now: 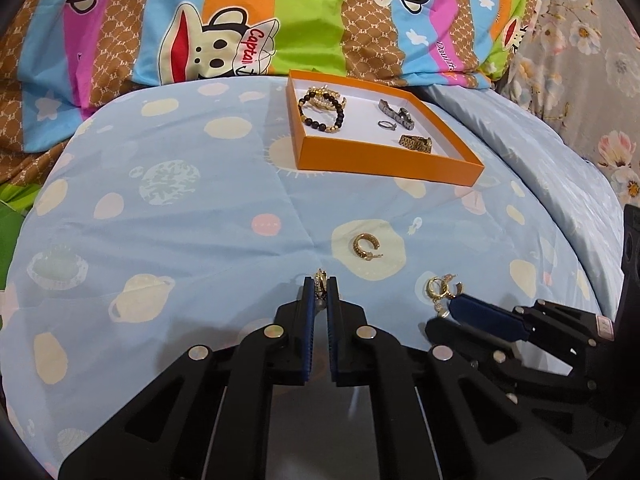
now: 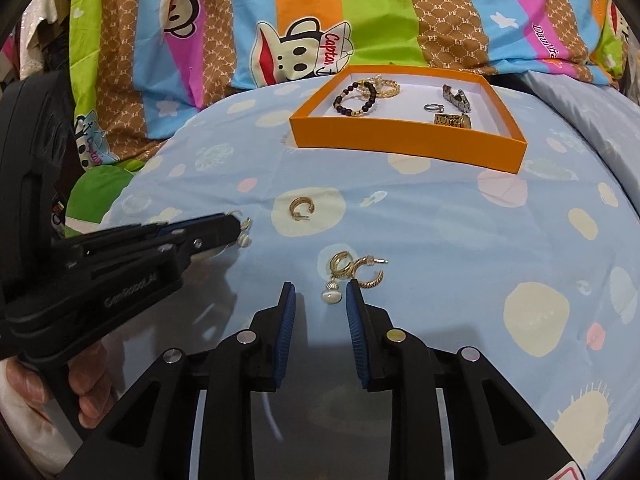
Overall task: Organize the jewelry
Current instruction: 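Grasp a small gold earring with the left tool while the right tool grasps the pearl-drop earring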
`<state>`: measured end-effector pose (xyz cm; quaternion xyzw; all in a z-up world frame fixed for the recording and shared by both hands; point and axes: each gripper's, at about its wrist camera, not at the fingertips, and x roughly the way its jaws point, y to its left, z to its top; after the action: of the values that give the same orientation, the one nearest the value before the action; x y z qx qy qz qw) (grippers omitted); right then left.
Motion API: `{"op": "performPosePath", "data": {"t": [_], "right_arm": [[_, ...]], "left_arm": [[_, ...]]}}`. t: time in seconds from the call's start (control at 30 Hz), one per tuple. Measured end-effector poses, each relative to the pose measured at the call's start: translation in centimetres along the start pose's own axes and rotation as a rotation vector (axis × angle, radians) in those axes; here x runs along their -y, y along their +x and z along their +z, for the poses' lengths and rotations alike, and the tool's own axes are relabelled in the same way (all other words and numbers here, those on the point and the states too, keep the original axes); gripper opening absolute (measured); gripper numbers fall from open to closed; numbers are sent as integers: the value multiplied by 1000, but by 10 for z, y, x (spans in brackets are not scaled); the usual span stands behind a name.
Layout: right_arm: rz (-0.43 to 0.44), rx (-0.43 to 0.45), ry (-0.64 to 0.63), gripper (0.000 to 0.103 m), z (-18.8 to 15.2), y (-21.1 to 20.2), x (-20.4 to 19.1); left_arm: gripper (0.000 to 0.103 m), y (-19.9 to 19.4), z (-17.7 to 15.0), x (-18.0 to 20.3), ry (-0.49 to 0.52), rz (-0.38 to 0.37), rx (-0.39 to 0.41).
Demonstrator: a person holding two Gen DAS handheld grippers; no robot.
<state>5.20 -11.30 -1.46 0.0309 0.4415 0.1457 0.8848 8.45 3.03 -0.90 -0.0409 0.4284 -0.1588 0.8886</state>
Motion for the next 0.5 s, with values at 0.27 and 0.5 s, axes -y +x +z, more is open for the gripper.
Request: {"op": "performPosePath", "data": {"t": [0.27,0.5], "right_arm": [[-39,-5,-1,19,14,11,-1],[-38,-1,11,14,16,13,2]], "left_arm": [[5,0,-1,1,7,-6,2],[5,1,-1,2,12,-11,-2]]}}
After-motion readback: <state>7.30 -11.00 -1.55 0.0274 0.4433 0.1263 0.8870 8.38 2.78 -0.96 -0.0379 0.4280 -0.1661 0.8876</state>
